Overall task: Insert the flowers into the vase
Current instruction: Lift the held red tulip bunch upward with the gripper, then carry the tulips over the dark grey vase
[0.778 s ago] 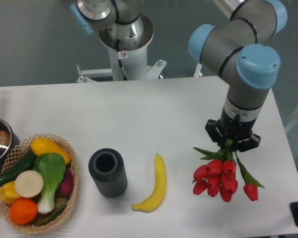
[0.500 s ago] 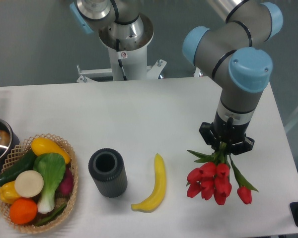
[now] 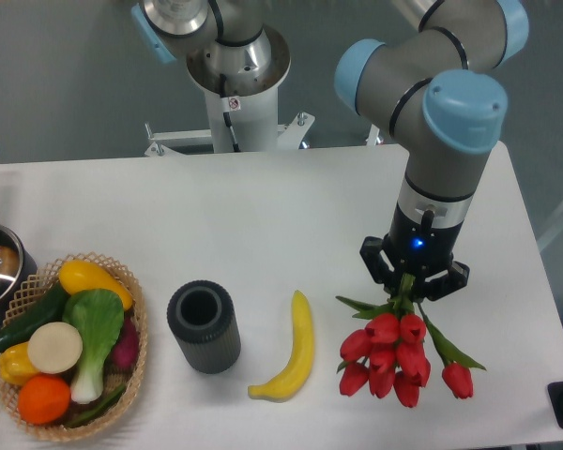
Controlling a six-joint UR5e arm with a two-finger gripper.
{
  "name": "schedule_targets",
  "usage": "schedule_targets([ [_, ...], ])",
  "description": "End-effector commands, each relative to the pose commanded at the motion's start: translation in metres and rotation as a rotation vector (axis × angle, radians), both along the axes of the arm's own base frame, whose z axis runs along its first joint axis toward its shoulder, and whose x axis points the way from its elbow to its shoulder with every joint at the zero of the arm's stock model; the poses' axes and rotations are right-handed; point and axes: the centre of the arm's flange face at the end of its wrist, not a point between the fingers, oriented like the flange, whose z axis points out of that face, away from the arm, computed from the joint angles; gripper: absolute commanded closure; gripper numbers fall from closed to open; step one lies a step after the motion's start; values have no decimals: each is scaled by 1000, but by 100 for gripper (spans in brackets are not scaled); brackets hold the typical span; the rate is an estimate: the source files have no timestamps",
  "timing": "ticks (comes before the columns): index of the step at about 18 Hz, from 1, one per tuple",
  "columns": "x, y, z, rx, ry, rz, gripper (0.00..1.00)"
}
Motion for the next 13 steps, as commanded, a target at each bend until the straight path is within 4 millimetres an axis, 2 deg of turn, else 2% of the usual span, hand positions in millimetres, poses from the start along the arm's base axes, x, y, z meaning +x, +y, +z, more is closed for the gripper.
schedule_targets([
  [6, 21, 15, 12, 291, -69, -8, 100],
  [10, 40, 22, 35, 448, -167, -83, 100],
  [13, 60, 18, 51, 490, -178, -117, 100],
])
